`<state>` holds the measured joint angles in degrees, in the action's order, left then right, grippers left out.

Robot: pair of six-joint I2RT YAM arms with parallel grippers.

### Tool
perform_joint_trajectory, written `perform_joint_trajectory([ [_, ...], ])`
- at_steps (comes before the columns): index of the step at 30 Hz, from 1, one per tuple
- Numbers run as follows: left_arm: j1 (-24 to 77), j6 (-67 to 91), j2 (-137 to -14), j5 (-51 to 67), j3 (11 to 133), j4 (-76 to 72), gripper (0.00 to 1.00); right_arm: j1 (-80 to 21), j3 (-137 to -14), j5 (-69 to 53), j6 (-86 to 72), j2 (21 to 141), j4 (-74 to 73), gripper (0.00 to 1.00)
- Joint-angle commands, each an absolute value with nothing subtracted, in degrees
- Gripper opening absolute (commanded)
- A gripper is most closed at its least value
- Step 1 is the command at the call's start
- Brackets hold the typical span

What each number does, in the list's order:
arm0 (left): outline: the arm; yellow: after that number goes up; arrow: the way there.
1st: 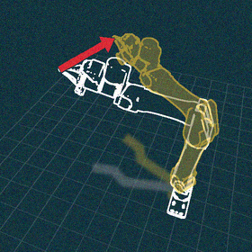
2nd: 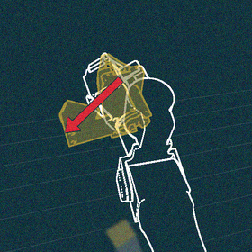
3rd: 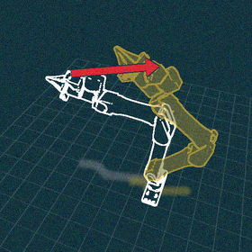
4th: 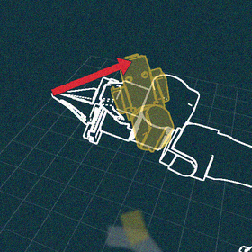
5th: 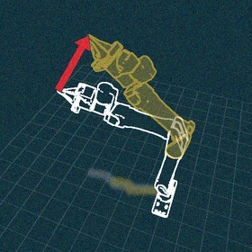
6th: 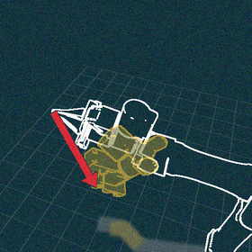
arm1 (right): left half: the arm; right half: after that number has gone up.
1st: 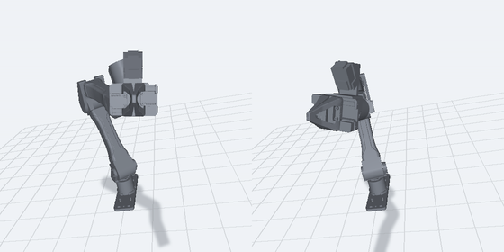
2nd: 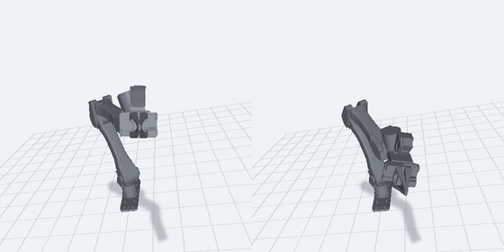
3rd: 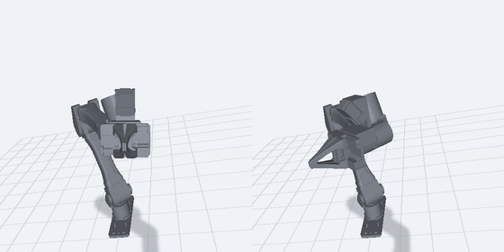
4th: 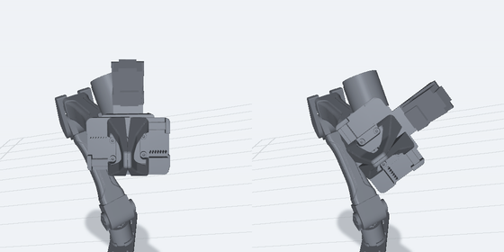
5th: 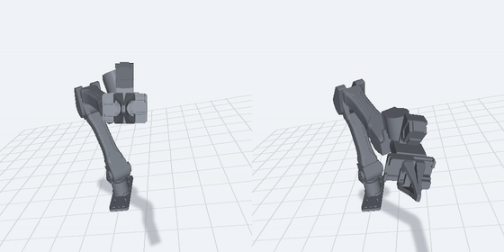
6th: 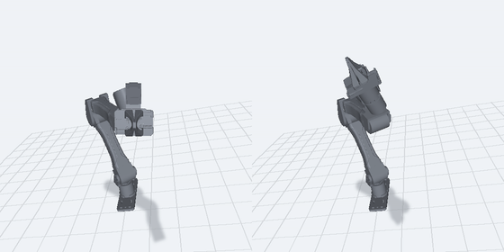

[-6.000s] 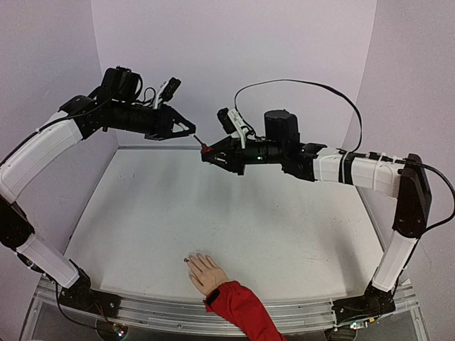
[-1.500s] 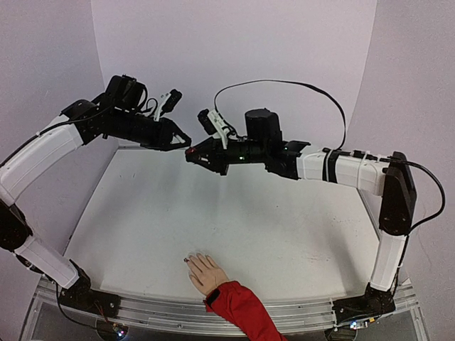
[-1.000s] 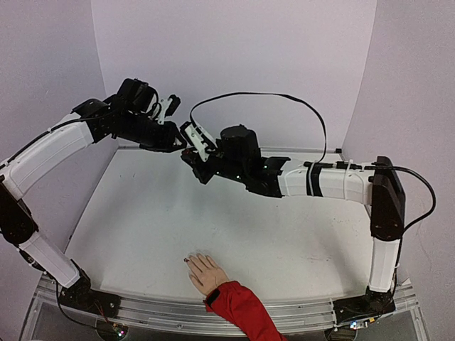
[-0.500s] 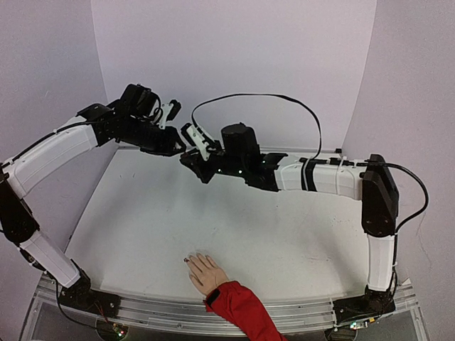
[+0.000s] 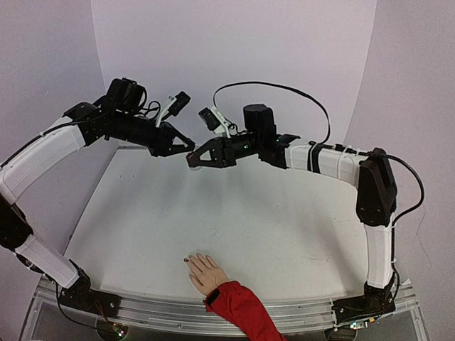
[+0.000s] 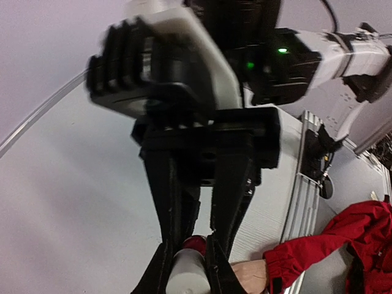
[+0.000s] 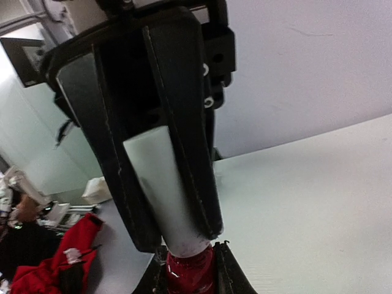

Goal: Paint the nails

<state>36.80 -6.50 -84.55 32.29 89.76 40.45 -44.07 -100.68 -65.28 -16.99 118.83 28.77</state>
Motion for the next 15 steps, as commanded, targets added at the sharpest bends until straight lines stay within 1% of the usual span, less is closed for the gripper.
perform_joint_trajectory([
  [1,40.7,-15.9,-88.5,49.0,86.0,55.8,0.0,-45.5,-109.8,-79.0,-36.9,115.7,61.0,0.0],
  [7,40.7,-16.2,-87.3,51.1,86.5,56.3,0.0,-45.5,-105.8,-78.9,-35.3,113.2,61.3,0.0],
  [12,40.5,-14.0,-85.8,50.2,89.4,56.3,0.0,-45.2,-99.7,-73.9,-29.0,110.3,60.0,0.0],
  [15,40.3,-12.3,-84.5,49.2,91.5,55.8,0.06,-45.0,-97.7,-69.8,-21.1,109.1,52.9,0.0],
])
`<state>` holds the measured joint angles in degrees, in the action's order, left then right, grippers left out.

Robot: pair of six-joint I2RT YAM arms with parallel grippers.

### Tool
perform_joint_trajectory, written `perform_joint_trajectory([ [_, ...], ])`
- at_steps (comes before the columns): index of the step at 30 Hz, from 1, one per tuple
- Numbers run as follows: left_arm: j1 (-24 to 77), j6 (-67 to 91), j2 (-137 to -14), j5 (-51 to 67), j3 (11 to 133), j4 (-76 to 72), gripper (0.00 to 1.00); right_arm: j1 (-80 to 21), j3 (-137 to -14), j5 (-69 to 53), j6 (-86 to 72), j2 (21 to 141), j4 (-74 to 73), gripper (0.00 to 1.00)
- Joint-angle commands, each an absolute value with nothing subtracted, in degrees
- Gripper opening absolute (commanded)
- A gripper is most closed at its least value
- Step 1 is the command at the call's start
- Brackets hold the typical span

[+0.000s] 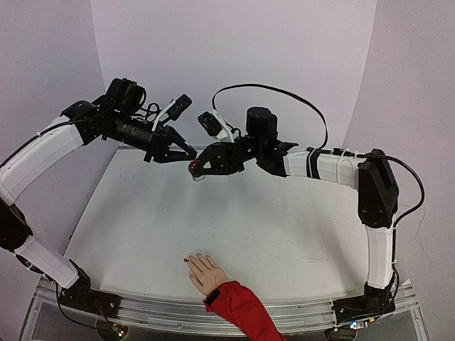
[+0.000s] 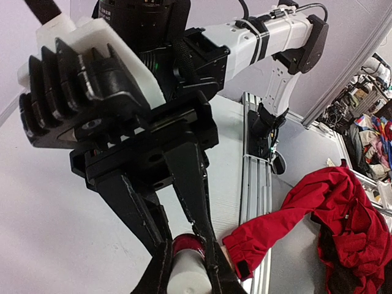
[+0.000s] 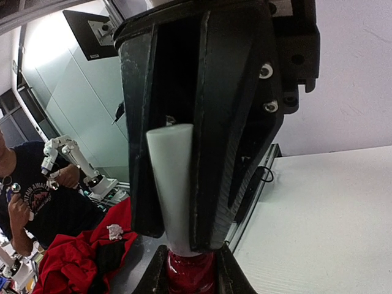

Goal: Paint the nails

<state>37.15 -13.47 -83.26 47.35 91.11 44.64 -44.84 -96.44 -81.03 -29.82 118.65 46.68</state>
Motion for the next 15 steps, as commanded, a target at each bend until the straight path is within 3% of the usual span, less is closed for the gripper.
perform_joint_trajectory([
  [1,40.3,-11.5,-84.0,48.9,92.0,55.4,0.09,-45.0,-97.8,-68.3,-17.8,108.9,49.5,0.0],
  [3,40.1,-9.9,-82.8,47.1,92.8,54.2,0.17,-45.1,-97.4,-65.3,-13.2,108.3,45.0,0.0],
  [9,38.7,-4.4,-76.2,42.6,90.1,46.9,0.61,-45.0,-95.5,-56.7,-7.0,107.2,40.4,0.0],
  [13,38.3,-1.5,-72.0,38.4,87.4,43.6,0.77,-45.1,-93.4,-50.1,-5.0,106.1,39.5,0.0],
  [15,38.2,0.3,-70.6,34.5,85.8,42.7,0.89,-45.1,-91.9,-45.9,-4.1,105.2,39.6,0.0],
])
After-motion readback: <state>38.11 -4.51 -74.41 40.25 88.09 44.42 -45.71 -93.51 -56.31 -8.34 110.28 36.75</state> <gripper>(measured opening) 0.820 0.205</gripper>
